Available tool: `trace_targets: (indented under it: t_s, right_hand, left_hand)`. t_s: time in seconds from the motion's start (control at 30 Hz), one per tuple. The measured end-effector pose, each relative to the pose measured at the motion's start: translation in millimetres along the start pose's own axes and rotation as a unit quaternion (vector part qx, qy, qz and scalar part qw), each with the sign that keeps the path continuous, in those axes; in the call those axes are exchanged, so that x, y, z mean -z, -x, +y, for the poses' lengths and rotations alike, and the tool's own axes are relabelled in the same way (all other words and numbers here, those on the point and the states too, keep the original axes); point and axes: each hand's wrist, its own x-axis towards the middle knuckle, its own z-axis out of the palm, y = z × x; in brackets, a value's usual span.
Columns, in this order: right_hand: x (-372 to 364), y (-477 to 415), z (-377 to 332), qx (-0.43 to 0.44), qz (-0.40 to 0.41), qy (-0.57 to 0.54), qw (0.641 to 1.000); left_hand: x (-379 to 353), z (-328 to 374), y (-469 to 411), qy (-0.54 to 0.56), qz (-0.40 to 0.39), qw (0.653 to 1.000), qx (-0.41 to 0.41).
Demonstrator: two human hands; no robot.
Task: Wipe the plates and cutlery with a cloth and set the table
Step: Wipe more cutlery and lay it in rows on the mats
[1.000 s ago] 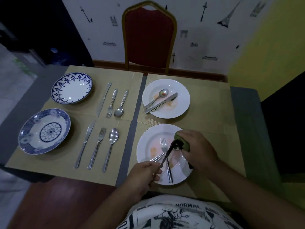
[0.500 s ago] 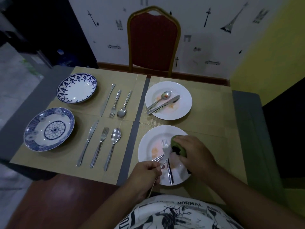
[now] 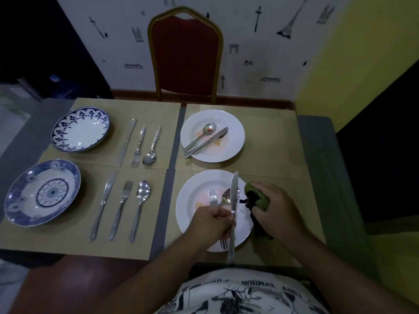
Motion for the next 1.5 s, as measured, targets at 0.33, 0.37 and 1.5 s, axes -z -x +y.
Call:
trace_targets:
  t_s: [0.33, 0.37, 1.5]
  right_hand:
    - [45.5, 27.3, 62.5, -0.105, 0.031, 0.006, 0.994]
    - [50.4, 29.7, 70.1, -0.113, 0.034, 0.002, 0.993]
    - [61.6, 41.6, 134.1, -0.077, -0.034, -0.031, 0.996]
  left_hand:
    - [-87.7, -6.0, -27.8, -0.046, -0.044, 0.998, -0.01]
    - [-97.1, -9.2, -29.4, -0.057, -0.041, 0.997, -0.012]
    - [-148.0, -95.4, -55.6, -0.695, -0.016, 0.601, -0.394]
